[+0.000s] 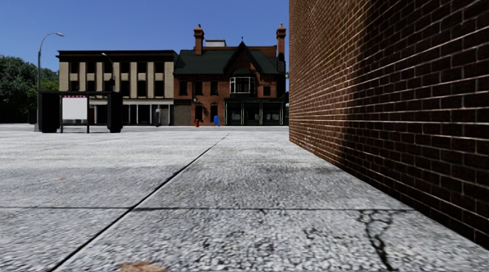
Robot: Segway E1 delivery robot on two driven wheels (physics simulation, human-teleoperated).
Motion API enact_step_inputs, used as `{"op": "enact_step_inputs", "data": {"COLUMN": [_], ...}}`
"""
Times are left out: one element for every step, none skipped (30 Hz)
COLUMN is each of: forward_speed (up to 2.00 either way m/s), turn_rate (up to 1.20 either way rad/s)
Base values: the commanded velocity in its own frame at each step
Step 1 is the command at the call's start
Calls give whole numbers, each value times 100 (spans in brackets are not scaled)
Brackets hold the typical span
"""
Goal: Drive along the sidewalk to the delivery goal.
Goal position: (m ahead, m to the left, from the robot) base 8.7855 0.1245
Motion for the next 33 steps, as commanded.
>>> {"op": "enact_step_inputs", "data": {"forward_speed": [200, 200, 200, 200, 200, 200, 200, 200, 200, 200, 200, 200, 200, 200, 200, 200, 200, 200, 200, 200, 200, 200, 200, 200, 200, 200, 200, 200, 200, 200, 200, 200, 200], "turn_rate": [0, 0, 0, 0, 0, 0, 0, 0, 0, 0, 0, 0, 0, 0, 0, 0, 0, 0, 0, 0, 0, 0, 0, 0, 0, 0, 0, 0, 0, 0, 0, 0, 0]}}
